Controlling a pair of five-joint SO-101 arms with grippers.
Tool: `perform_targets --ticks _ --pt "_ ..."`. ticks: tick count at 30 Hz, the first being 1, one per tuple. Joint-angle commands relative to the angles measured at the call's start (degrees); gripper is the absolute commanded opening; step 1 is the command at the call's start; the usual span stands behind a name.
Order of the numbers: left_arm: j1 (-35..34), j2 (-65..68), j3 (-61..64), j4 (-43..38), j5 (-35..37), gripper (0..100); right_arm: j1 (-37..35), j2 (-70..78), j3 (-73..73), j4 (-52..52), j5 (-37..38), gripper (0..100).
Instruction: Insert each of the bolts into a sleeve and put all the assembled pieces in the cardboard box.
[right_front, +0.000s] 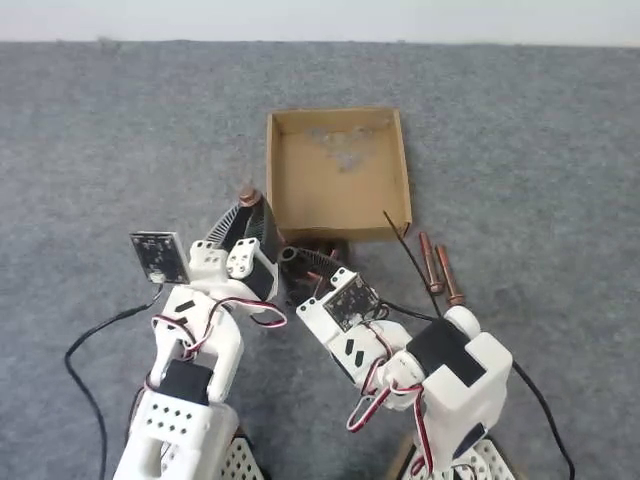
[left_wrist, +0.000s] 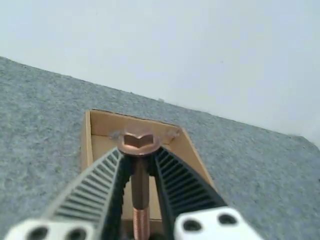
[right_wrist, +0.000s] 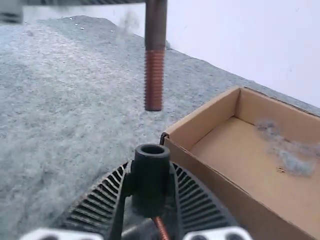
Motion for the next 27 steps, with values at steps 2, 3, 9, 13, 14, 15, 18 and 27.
perform_targets --ticks 2,3,9,13,14,15,18,27 --pt "0.18 -1.67 -1.01 -2.46 -0.97 1 -0.48 -0.4 -0.7 0.13 -0.18 0.6" --pt "0.18 -1.67 -1.1 -2.55 -0.97 1 -0.48 -0.4 -0.62 0.13 -0.18 0.6" --pt "0.18 -1.58 -1.1 -4.75 -0.97 1 -0.48 -0.4 -0.62 0.13 -0.18 0.6" --pt "0.18 -0.35 -1.19 -4.92 -0.97 1 -0.48 -0.4 -0.62 0.13 -0.09 0.6" --pt "0.18 1.23 -1.71 -5.63 -0.97 1 -0.48 -0.4 -0.62 0.13 -0.09 0.6" --pt "0.18 3.25 -2.33 -6.86 -0.97 1 -0.48 -0.4 -0.62 0.13 -0.09 0.6" --pt "0.18 13.01 -5.41 -10.99 -0.88 1 -0.48 -0.4 -0.62 0.13 -0.09 0.6" --pt "0.18 33.58 -9.8 -20.04 -0.79 1 -0.22 -0.4 -0.62 0.66 -0.09 0.6"
